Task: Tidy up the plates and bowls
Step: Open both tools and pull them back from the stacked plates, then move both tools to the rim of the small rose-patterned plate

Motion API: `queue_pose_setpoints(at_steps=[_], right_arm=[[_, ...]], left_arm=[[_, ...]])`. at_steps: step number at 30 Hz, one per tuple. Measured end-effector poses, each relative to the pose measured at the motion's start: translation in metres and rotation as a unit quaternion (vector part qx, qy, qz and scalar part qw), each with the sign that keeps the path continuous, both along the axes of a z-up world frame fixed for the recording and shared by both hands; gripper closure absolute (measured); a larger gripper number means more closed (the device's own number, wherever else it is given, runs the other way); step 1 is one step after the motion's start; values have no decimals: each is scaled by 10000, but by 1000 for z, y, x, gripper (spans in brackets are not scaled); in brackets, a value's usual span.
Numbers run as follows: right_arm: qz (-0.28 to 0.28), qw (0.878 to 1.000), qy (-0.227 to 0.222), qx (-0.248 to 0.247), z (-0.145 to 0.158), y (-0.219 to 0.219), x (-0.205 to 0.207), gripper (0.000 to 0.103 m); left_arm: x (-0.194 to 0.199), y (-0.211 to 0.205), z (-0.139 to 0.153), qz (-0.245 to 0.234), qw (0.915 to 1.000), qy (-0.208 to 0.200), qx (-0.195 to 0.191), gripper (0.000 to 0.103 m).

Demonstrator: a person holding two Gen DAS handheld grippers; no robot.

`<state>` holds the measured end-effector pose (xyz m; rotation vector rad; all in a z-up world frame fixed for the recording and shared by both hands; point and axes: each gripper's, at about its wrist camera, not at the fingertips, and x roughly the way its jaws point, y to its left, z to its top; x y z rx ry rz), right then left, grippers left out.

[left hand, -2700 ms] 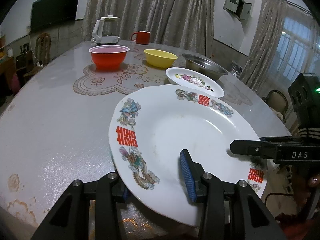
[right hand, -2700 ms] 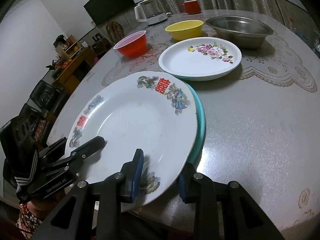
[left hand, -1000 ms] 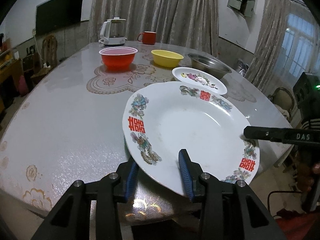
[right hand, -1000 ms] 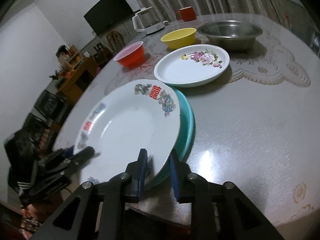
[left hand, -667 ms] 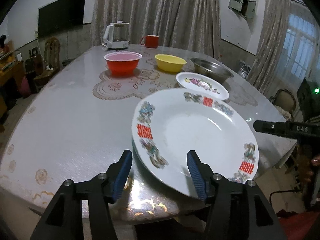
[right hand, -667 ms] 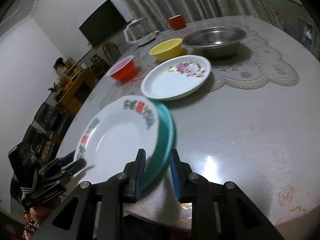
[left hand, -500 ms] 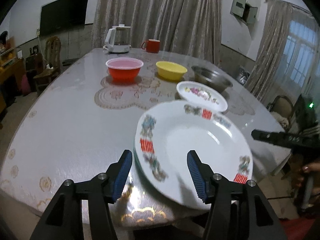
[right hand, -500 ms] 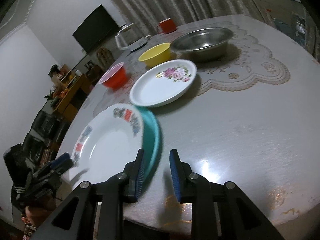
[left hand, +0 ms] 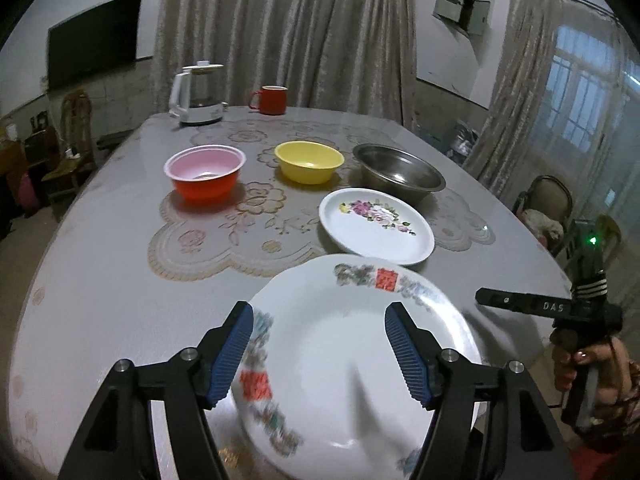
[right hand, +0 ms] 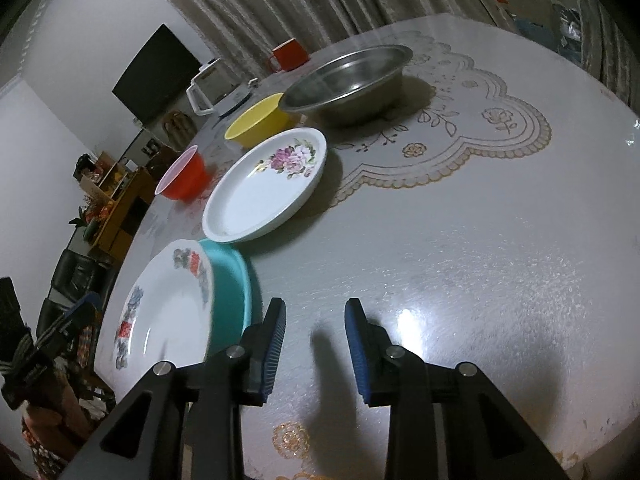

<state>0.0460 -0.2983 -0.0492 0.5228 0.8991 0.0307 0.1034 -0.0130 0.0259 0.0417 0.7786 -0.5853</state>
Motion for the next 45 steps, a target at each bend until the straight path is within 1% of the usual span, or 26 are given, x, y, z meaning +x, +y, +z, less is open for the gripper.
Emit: queue_pose_setpoints(at_steps=[6, 11, 16, 20, 23, 25, 27, 29, 32, 33, 35, 38, 41, 43, 45], right_arm=[[-12, 10000, 46, 16, -3, -3, 6, 73], [-18, 10000, 40, 20, -3, -4, 13, 72], [-17, 10000, 83, 35, -4, -5, 20, 68], [-28, 9999, 94, 31, -3, -6, 27, 68], [-67, 9999, 105, 20, -4, -7, 31, 66], [-124, 9998, 137, 1, -4, -9, 34, 65], [-196, 9997, 145, -12, -3, -10, 37, 65], [-264, 9995, 143, -35, -1, -12, 41, 65], [-284, 9995, 103, -86, 1, -12, 48, 65], [-281, 9995, 135, -69, 0, -12, 52, 65], [-235, 9996, 142, 26, -1, -12, 58, 65], [-223, 9996, 142, 28, -3, -11, 69, 65], [-213, 9995, 177, 160, -7, -12, 80, 65], [-169, 9997, 105, 140, -7, -11, 86, 65], [-171, 9998, 121, 75, -8, -10, 93, 65]], left_arm=[[20, -17, 1, -225, 9993, 295, -62, 33], [36, -30, 0, -385, 9981, 487, 4, 33], [57, -43, 3, -492, 9967, 641, 41, 33], [76, -52, 3, -557, 9958, 717, 138, 30], [92, -59, 0, -610, 9939, 913, 133, 29], [103, -64, -3, -652, 9921, 1067, 110, 25], [115, -68, -6, -595, 9912, 1180, 63, 25], [128, -70, -12, -550, 9887, 1398, 6, 25], [140, -73, -18, -474, 9880, 1469, 88, 25], [144, -74, -20, -436, 9873, 1524, 144, 25], [152, -75, -24, -461, 9860, 1600, 127, 25], [162, -78, -30, -406, 9853, 1646, 229, 25], [170, -82, -35, -452, 9829, 1774, 208, 25], [174, -88, -38, -573, 9810, 1835, 262, 29], [178, -95, -42, -680, 9786, 1904, 377, 40]])
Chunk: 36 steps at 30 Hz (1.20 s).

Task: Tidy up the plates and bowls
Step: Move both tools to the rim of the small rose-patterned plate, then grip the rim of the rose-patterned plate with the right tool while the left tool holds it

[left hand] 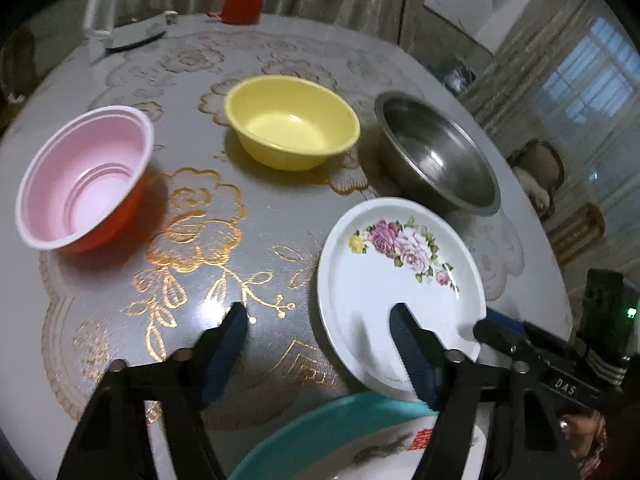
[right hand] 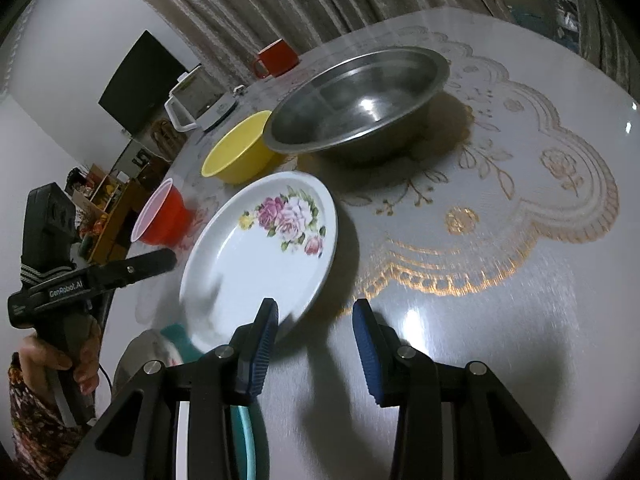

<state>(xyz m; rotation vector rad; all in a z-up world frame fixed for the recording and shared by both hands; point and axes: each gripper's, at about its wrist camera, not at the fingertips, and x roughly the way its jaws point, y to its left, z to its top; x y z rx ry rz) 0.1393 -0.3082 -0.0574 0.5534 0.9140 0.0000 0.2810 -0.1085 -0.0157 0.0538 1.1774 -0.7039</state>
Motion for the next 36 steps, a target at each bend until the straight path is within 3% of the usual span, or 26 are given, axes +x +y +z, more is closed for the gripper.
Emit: queue_pose_setpoints(at_steps=[1, 7, 15, 19, 29, 36], right_arm=[[3, 10000, 18, -2, -1, 0, 3, 67], [119, 9999, -63, -39, -5, 5, 14, 75], [238, 9993, -173, -242, -6, 9, 19, 78], [264, 9988, -227, -343, -7, 11, 19, 78], [228, 9983, -206, -487, -6, 8, 17, 82], [-21, 9998, -120, -164, -5, -8, -8, 82]], left_arm=[[1, -3, -1, -67, 10000, 28, -8, 48], [3, -12, -6, -331, 9993, -23, 159, 52], [4, -17, -16, -501, 9986, 71, 159, 61], [2, -23, -16, -682, 9973, 8, 255, 74], [-14, -37, -8, -968, 9932, -516, 377, 74], [-36, -58, 6, -1383, 9873, -720, 307, 74]])
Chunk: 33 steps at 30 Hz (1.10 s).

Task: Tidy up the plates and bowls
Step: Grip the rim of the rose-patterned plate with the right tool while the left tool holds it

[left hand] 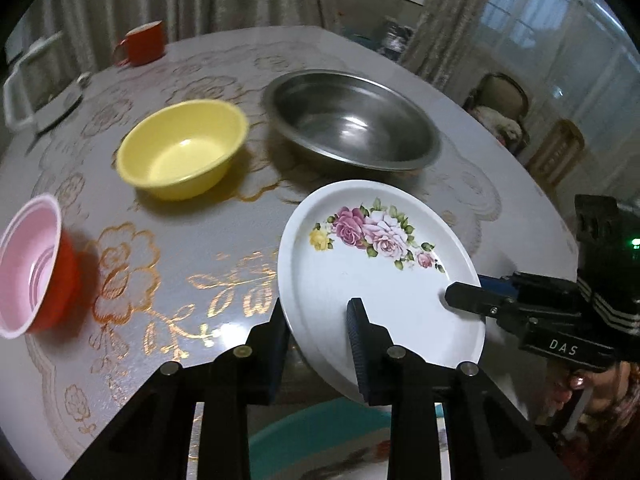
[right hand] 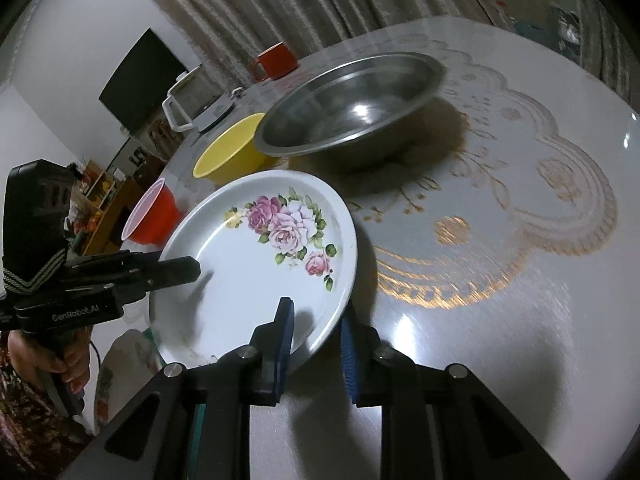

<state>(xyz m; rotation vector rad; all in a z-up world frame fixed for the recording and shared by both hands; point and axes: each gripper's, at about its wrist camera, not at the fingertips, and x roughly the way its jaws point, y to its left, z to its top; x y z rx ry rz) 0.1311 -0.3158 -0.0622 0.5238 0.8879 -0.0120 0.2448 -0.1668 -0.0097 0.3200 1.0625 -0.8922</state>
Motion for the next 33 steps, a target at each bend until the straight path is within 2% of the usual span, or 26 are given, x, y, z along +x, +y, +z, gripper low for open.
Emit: queue_pose_setpoints(at_steps=[3, 10, 15, 19, 25, 30, 33], right_arm=[[-103, 9999, 16, -20, 2, -5, -15, 82], [-269, 9996, 16, 26, 3, -17, -35, 82], [-322, 9994, 60, 142, 1, -22, -36, 85], [-312, 9994, 29, 136, 1, -22, -37, 85], [-322, 9993, 9, 167, 0, -23, -37, 85], [-334, 9993, 6, 160, 0, -24, -37, 85], [-331, 9994, 6, -64, 2, -20, -39, 85]], left_arm=[[-9, -11, -1, -184, 9998, -70, 94, 74], [-22, -26, -7, -431, 9987, 89, 260, 74], [-21, -26, -15, -371, 9981, 396, 278, 74], [-19, -27, -22, -308, 9978, 438, 385, 74], [-11, -23, -23, -294, 9972, 628, 281, 74], [-14, -24, -22, -352, 9980, 376, 355, 75], [-22, -22, -16, -506, 9982, 162, 269, 80]])
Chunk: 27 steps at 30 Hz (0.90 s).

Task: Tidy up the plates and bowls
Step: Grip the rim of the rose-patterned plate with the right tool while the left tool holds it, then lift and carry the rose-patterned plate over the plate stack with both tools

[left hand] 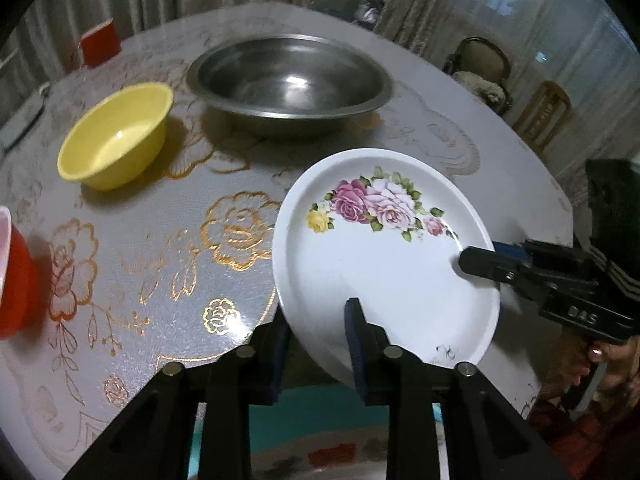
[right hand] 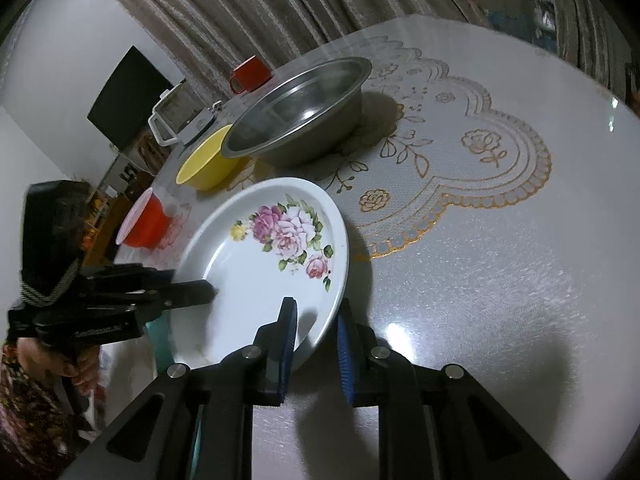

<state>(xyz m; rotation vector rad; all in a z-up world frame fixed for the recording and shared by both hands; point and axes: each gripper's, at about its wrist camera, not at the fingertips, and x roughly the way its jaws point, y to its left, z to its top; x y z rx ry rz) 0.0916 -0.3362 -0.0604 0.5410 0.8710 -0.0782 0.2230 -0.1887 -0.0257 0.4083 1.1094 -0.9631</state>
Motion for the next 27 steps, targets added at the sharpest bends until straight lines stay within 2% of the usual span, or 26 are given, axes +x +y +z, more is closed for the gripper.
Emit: queue_pose_setpoints(at_steps=[2, 5, 13, 18, 22, 27], right_arm=[[-18, 9999, -13, -110, 0, -1, -3, 86], [-70, 9999, -26, 148, -2, -7, -6, 86], [-44, 9996, -114, 272, 2, -6, -15, 86], [34, 9995, -219, 238, 11, 1, -18, 86], [111, 9990, -364, 236, 21, 5, -22, 86], [87, 9986, -477, 218, 30, 5, -23, 87]], left_arm=[[-3, 0, 5, -22, 10000, -72, -44, 81], [-5, 1, 5, -8, 9999, -106, -66, 81], [-10, 9, 5, 196, 9995, 51, -230, 81], [-20, 26, 17, 348, 9985, 68, -416, 81], [-29, 31, 24, 376, 9983, -70, -440, 81], [-31, 36, 32, 494, 9962, -34, -718, 81]])
